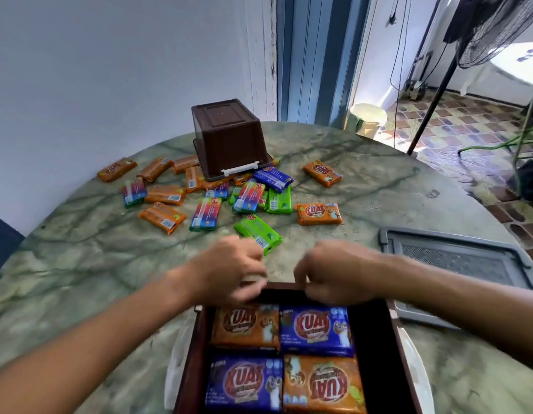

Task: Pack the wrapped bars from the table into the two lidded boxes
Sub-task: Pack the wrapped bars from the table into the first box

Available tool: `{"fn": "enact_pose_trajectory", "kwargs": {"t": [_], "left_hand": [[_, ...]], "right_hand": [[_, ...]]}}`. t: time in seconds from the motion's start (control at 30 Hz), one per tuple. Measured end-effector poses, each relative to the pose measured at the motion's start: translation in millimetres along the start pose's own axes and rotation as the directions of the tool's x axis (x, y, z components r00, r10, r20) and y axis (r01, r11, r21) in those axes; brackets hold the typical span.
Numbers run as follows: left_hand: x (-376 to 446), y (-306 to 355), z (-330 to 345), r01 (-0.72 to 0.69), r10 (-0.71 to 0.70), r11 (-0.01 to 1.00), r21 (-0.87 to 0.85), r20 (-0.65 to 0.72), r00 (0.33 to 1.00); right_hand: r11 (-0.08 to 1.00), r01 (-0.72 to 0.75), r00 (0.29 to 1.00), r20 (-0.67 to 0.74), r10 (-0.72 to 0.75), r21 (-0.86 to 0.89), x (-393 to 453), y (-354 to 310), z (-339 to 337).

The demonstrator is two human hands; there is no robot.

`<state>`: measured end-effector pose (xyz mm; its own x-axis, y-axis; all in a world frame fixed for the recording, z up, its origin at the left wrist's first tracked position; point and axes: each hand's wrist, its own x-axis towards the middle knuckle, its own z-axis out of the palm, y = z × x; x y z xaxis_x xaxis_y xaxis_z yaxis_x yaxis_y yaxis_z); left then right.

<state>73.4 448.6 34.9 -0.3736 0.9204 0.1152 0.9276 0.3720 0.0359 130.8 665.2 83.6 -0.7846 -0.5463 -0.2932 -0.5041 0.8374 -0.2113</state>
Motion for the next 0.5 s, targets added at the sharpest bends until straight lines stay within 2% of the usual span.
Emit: {"fn": "enact_pose_trajectory", "kwargs": {"t": [0.07,0.13,0.2,0.3,0.37,0.43,0.5], "left_hand": [[22.8,-27.9,0.6,0.043,-0.041,0.997,0.068,-0.032,0.999],[45.8,-56.0,16.6,0.097,-0.109,0.969,0.226,0.041,0.993],[66.7,-78.9,42.6,0.131,-0.216,0.921,0.366,0.201,0.955],[89.9,-94.5,74.0,0.113,-0.327,0.884,0.453,0.426,0.844],[98.7,-101.5,89.2,0.096,-0.342,0.876,0.473,0.468,0.815],[99.9,-108.7,101.2,0.061,-0.327,0.866,0.497,0.468,0.821],[96.7,-114.4,108.8,0.053,-0.312,0.858,0.511,0.438,0.843]], "right_hand": [[0.994,-0.1,0.971,-0.212,0.107,0.042,32.1,31.2,-10.5],[0.973,-0.225,0.936,-0.29,0.198,-0.06,69.0,67.5,-1.8],[0.919,-0.338,0.933,-0.197,0.3,-0.203,101.1,104.8,22.8],[0.842,-0.448,0.892,-0.087,0.444,-0.299,129.9,141.9,58.2],[0.809,-0.497,0.862,-0.069,0.503,-0.312,145.0,153.8,75.6],[0.798,-0.508,0.85,-0.042,0.525,-0.325,157.4,156.1,84.0],[0.808,-0.505,0.859,-0.082,0.505,-0.304,164.3,156.9,84.8]]}}
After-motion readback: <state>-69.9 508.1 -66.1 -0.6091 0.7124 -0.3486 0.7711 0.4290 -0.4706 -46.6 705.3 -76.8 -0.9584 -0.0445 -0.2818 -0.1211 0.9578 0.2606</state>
